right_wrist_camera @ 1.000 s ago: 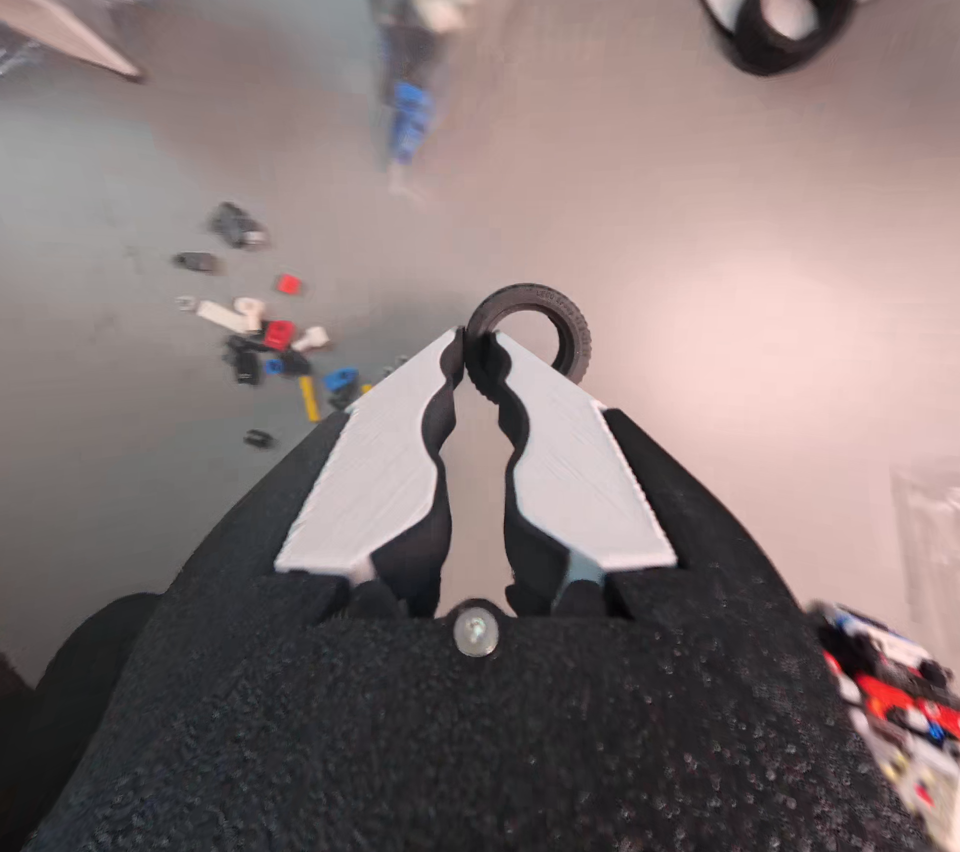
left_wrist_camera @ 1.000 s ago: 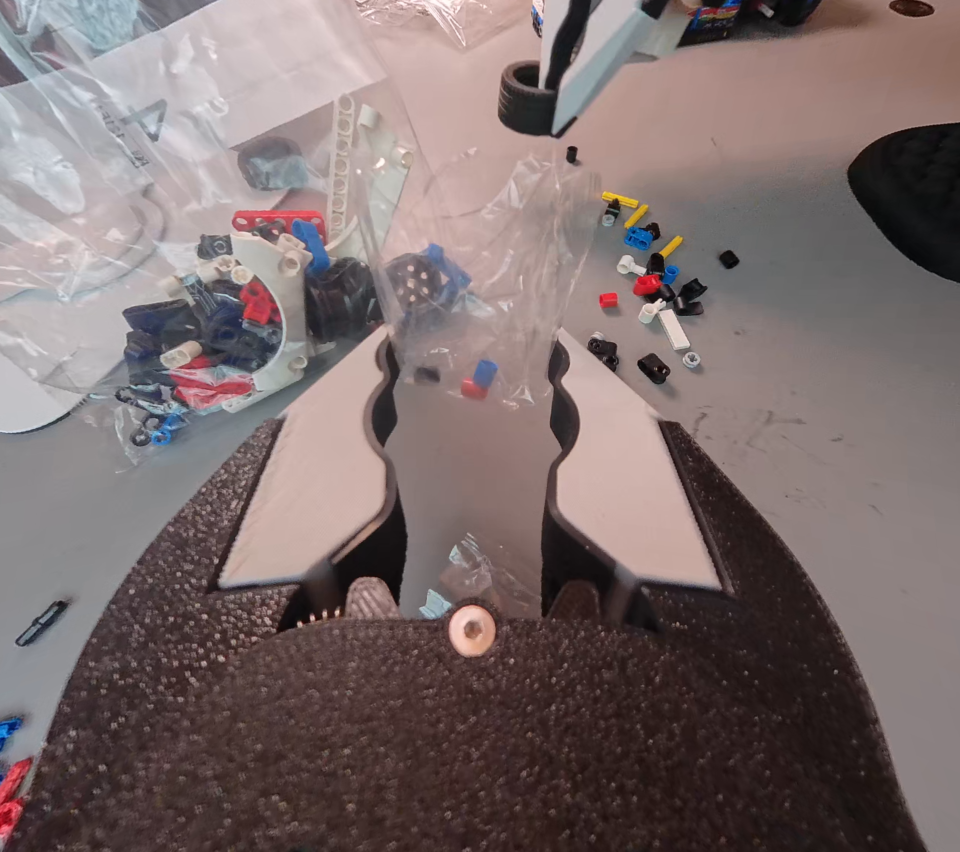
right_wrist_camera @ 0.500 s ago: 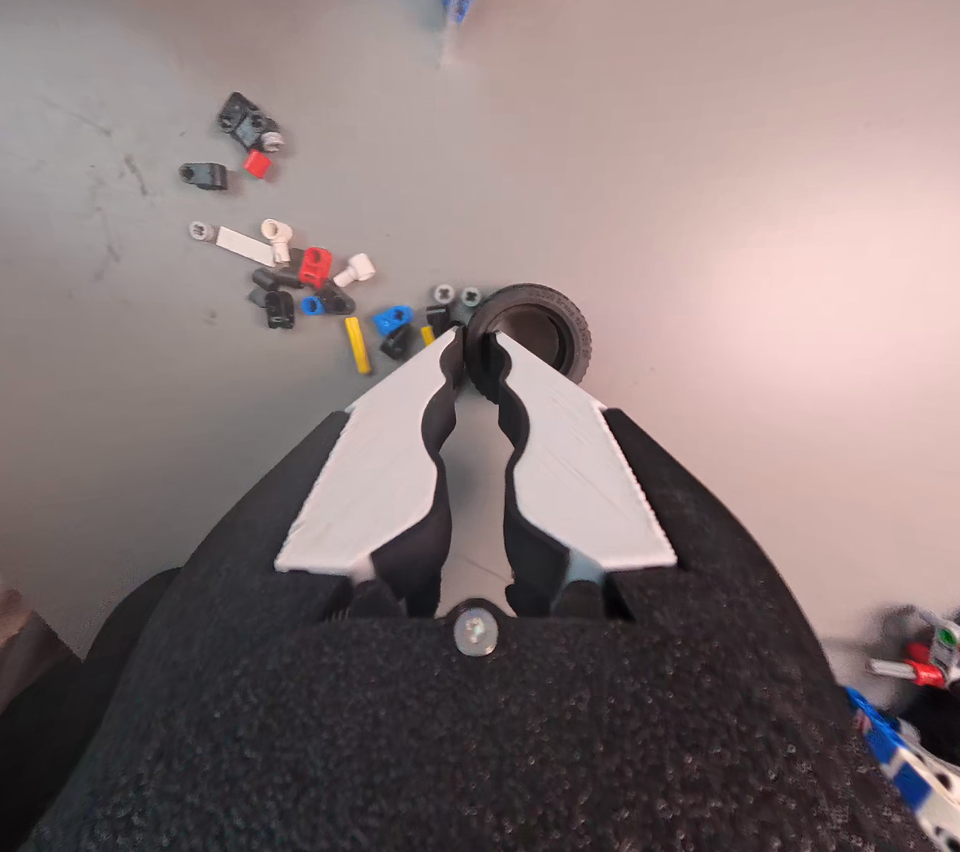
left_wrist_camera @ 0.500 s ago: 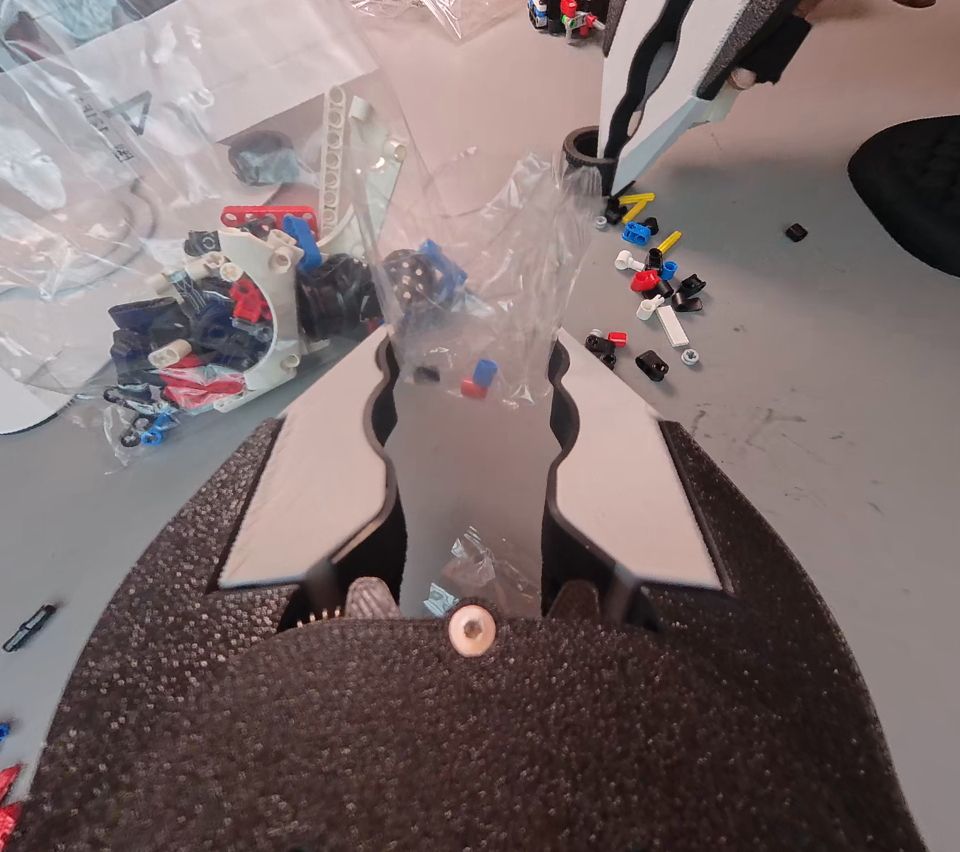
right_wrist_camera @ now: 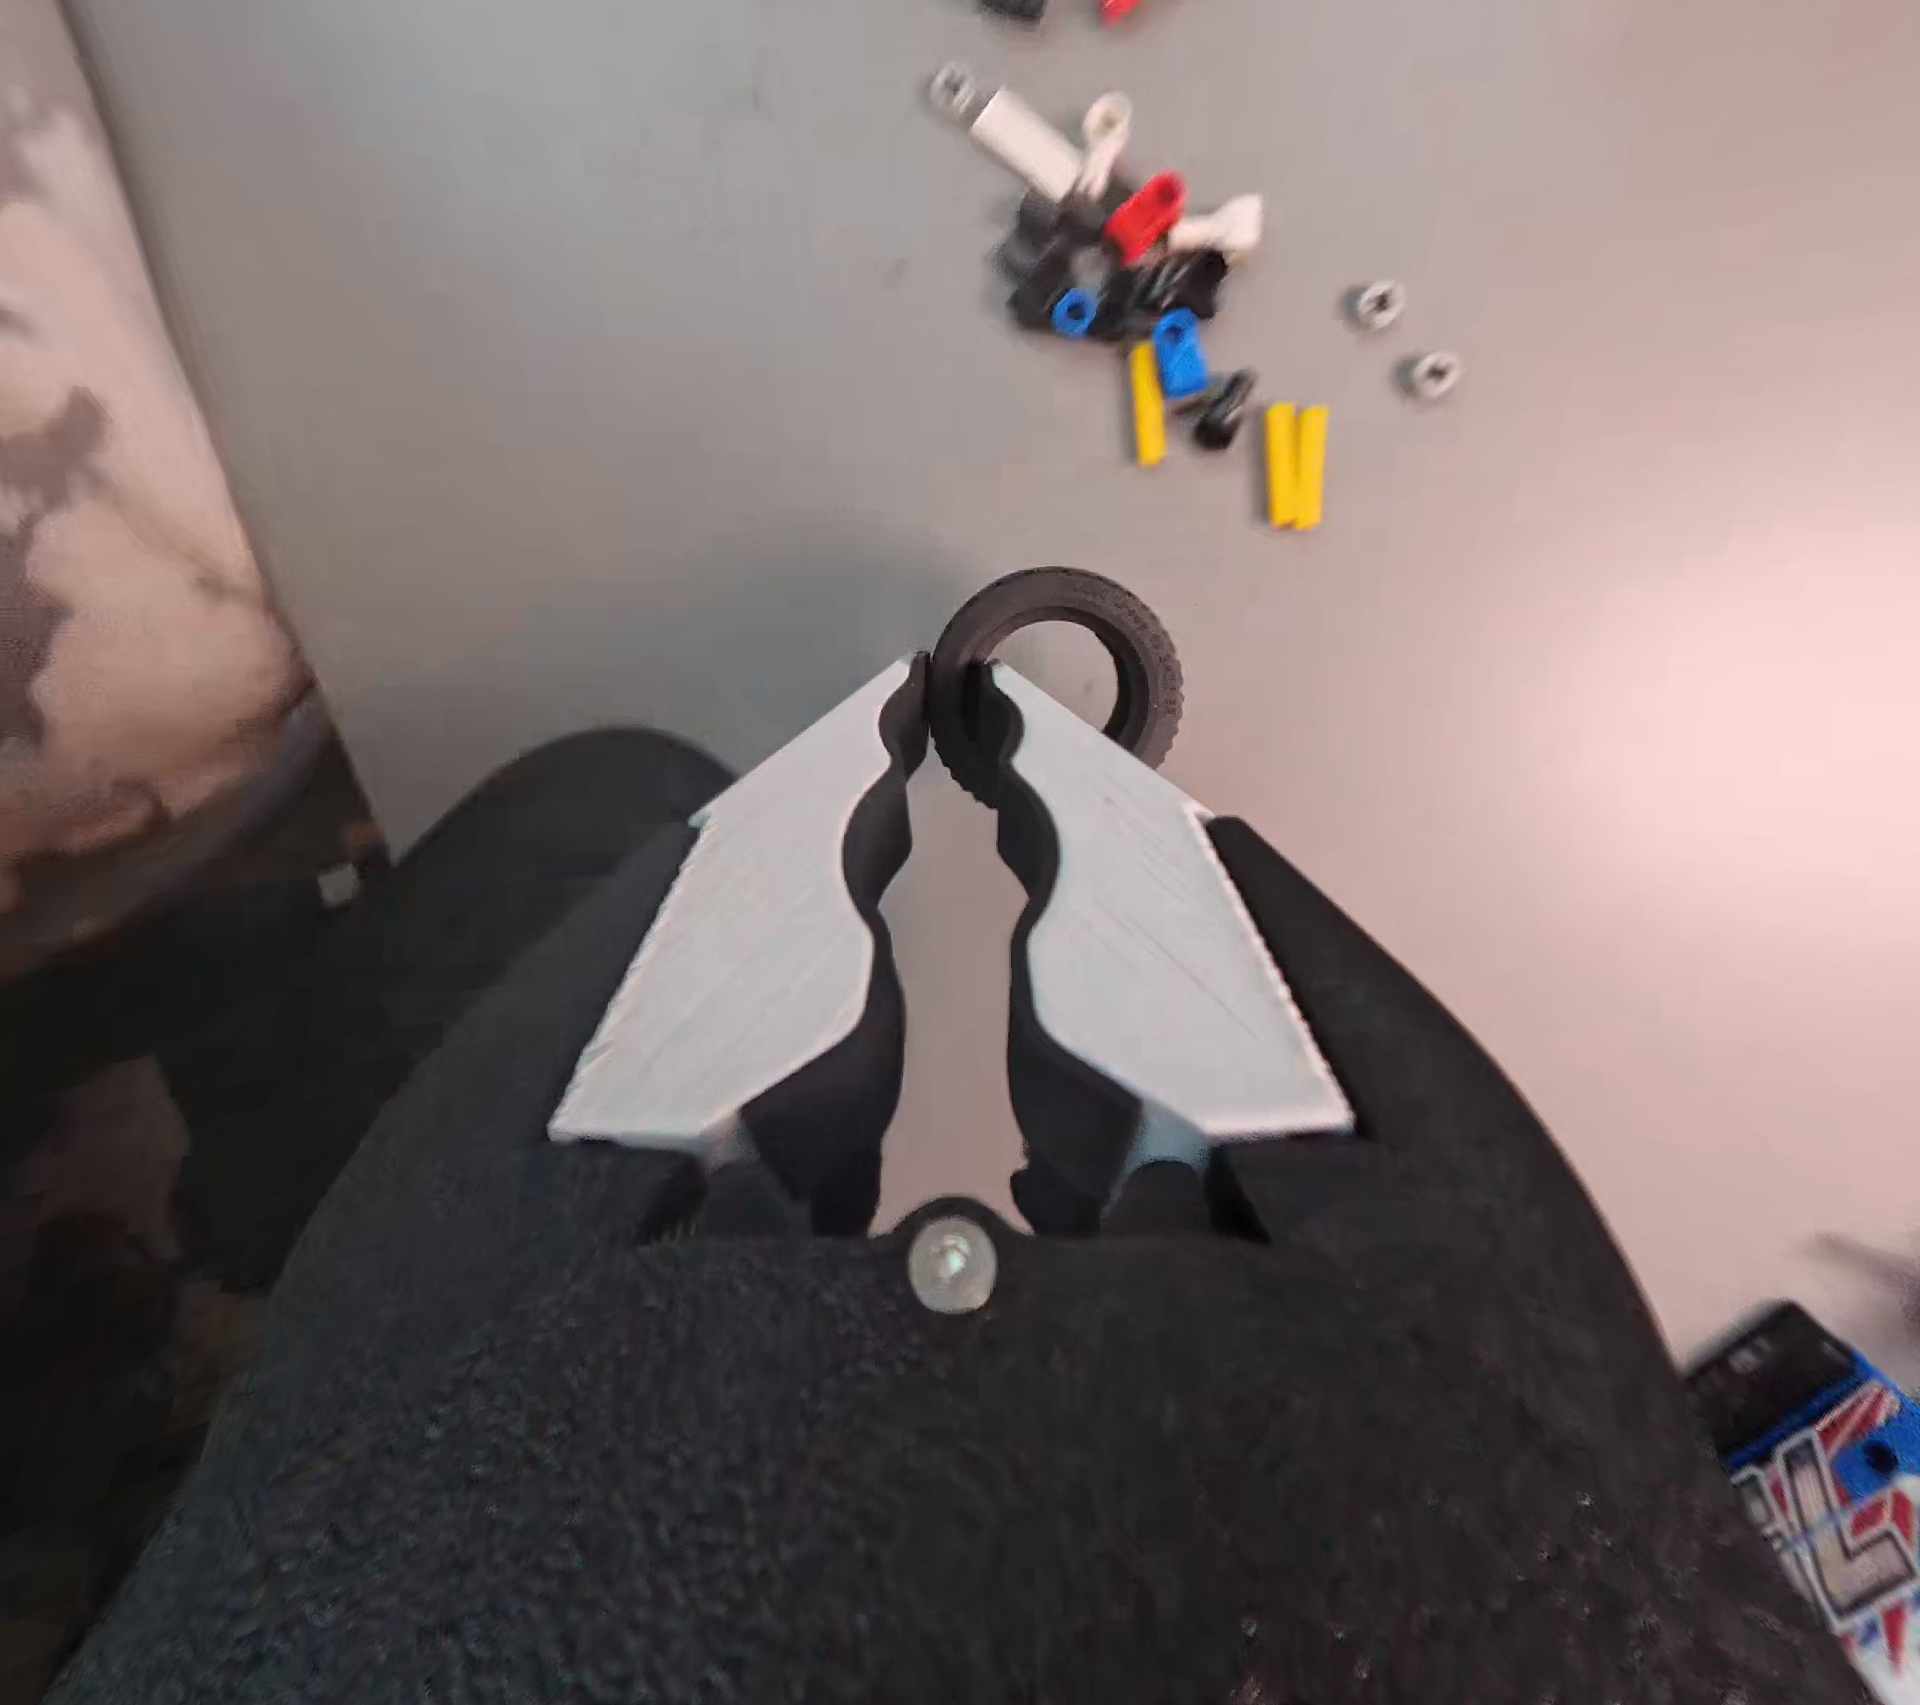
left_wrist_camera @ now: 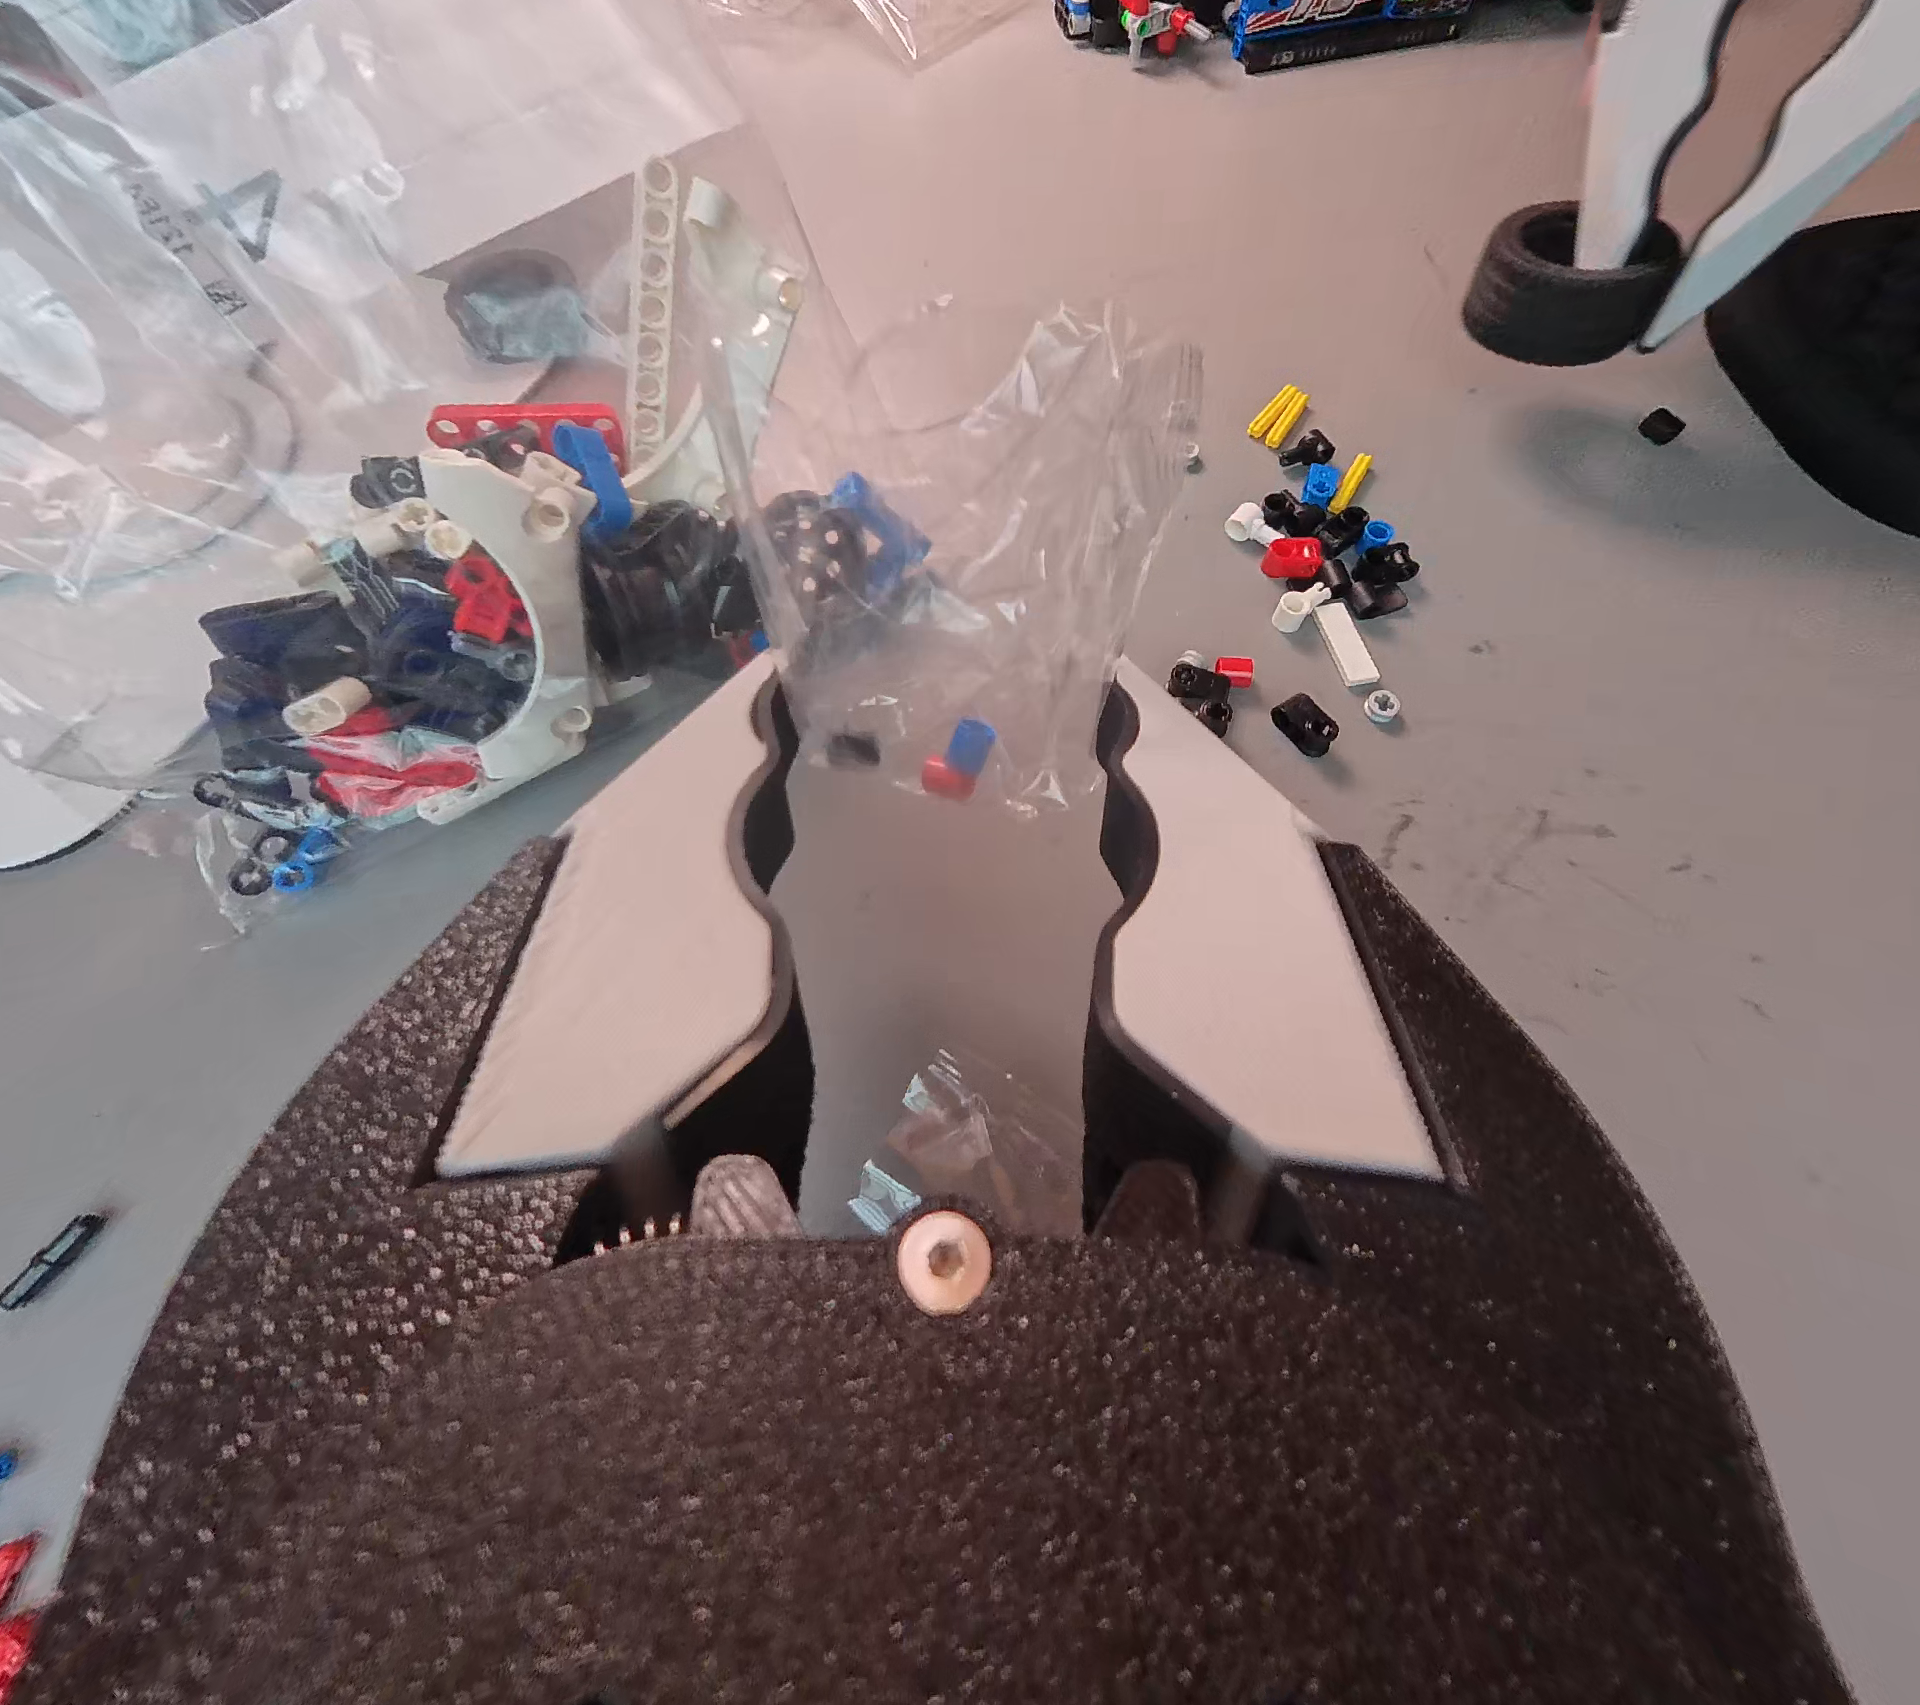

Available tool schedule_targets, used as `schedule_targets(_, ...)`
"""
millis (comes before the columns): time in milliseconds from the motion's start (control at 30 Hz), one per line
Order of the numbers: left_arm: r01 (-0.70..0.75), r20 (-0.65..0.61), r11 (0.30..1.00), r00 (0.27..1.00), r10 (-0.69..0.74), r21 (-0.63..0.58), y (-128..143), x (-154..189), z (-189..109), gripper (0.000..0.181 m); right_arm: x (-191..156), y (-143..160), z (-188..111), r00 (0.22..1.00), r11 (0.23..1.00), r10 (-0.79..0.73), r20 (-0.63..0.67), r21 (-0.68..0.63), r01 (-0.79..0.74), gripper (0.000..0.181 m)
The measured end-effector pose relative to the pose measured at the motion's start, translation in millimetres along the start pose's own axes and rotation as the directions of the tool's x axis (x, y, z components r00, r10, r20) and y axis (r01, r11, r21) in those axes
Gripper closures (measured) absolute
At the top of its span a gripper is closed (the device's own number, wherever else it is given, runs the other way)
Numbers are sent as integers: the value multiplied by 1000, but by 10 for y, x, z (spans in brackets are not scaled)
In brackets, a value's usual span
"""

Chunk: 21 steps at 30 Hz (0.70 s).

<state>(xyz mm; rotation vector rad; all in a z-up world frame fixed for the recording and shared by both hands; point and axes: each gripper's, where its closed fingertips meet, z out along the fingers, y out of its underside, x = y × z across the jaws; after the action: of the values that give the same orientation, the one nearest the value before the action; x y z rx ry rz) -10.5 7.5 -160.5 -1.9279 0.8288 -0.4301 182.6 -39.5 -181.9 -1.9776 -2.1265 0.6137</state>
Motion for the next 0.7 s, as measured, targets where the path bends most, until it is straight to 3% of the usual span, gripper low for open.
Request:
schedule_targets(100, -5, 2, 1000, 1000, 5, -7, 8, 7, 12, 124, -227, 272, -9, 998, 998, -17, 57, -55, 20, 173)
schedule_targets(200, -11, 3, 1000, 1000, 11, -15, 23, 12, 26, 124, -293, 341, 99, 997, 996, -38, 62, -75, 42, 173)
schedule_targets(700, -14, 4, 1000, 1000, 14, -16, 27, 16, 25, 124, -197, -464, 513, 981, 984, -163, 110, 86, 154, 171)
